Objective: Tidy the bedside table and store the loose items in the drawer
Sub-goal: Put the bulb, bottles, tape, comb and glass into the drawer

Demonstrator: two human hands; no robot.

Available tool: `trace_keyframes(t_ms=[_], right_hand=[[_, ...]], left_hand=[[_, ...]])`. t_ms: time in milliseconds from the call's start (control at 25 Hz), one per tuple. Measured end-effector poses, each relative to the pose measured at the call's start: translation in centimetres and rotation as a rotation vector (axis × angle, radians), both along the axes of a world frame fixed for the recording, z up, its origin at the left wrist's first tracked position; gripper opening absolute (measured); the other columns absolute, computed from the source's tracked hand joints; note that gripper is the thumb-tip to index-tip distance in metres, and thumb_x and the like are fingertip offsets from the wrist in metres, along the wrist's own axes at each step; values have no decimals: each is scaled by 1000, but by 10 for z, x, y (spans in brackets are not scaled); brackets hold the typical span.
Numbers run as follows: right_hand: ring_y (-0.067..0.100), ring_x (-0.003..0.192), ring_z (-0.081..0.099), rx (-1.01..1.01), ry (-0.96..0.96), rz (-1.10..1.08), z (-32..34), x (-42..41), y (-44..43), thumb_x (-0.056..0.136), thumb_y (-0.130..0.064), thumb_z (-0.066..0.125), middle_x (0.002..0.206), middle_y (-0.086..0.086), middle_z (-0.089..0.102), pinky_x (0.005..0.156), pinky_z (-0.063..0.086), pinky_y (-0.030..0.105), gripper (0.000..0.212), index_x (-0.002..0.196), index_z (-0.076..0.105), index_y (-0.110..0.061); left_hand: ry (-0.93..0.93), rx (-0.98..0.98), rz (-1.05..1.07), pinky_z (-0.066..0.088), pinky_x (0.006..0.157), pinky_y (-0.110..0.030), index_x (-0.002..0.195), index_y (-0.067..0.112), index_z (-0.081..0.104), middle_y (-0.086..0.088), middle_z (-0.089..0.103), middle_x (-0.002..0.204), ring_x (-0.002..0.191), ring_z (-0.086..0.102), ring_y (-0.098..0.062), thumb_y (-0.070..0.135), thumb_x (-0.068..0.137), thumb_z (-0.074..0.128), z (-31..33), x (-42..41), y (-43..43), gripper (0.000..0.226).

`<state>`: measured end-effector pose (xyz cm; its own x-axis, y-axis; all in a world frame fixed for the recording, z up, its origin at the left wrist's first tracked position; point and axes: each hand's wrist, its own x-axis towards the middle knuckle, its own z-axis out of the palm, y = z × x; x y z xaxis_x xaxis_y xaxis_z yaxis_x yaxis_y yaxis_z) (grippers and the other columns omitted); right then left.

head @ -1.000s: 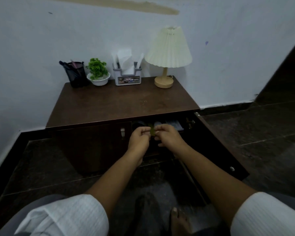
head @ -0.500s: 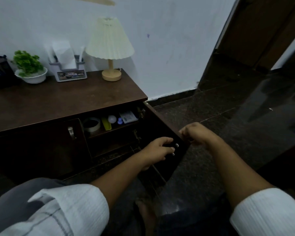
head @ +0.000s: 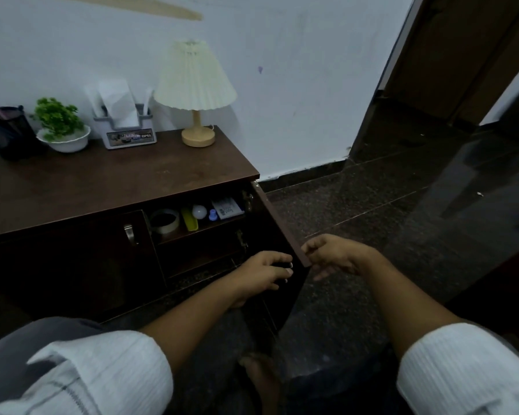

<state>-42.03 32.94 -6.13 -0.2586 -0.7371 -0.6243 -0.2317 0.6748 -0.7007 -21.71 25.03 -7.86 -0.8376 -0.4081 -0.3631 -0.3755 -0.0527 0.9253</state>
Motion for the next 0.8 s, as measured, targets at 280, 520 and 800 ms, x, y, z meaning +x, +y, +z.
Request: trace_keyframes(t_ms=[280, 520, 800], right_hand=[[22, 82, 75, 22, -34, 225, -18, 56, -53, 94, -2, 64, 87, 9, 78, 84, 59, 42, 11, 104, 69, -4], [26, 95, 76, -71, -39, 233, -27, 118, -102, 95, -16, 69, 98, 12, 78, 82, 62, 40, 17, 106, 69, -4], [20, 80, 73, -218, -66, 28, -44, 177, -160, 98, -21, 65, 104, 15, 72, 60, 60, 32, 15, 103, 62, -7]], left_hand=[[-60, 12, 174, 56, 92, -36, 124, 17, 69, -5, 75, 116, 110, 70, -15, 11, 100, 53, 3, 75, -40, 29], [-53, -15, 374, 54, 91, -34, 118, 22, 72, 4, 77, 109, 106, 71, -11, 10, 101, 49, 6, 128, -69, 31], [35, -77, 764, 52, 83, -29, 126, 20, 65, 2, 69, 118, 106, 63, -11, 12, 100, 51, 1, 151, -98, 31]])
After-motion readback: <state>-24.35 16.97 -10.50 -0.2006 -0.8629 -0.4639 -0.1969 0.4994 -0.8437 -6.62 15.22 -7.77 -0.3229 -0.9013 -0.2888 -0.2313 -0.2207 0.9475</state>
